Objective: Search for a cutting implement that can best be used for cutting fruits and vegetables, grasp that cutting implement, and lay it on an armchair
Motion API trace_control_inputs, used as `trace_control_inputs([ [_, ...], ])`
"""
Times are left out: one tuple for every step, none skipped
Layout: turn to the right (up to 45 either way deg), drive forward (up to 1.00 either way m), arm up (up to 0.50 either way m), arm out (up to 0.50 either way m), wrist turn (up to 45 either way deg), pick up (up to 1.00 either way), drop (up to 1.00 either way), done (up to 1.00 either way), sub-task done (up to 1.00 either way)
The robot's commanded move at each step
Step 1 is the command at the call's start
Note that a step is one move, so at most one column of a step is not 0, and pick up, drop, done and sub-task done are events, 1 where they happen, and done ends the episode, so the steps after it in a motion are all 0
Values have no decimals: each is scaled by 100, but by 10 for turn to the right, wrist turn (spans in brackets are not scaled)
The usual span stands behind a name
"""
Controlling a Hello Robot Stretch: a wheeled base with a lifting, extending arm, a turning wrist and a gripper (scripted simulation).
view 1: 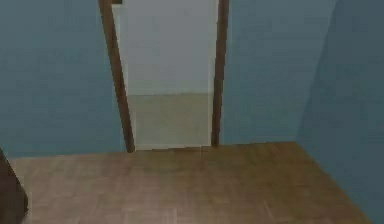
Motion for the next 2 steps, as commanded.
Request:
trace_control_inputs([
  [0,100,0,0,0,0,0,0,0],
  [-30,0,0,0,0,0,0,0,0],
])
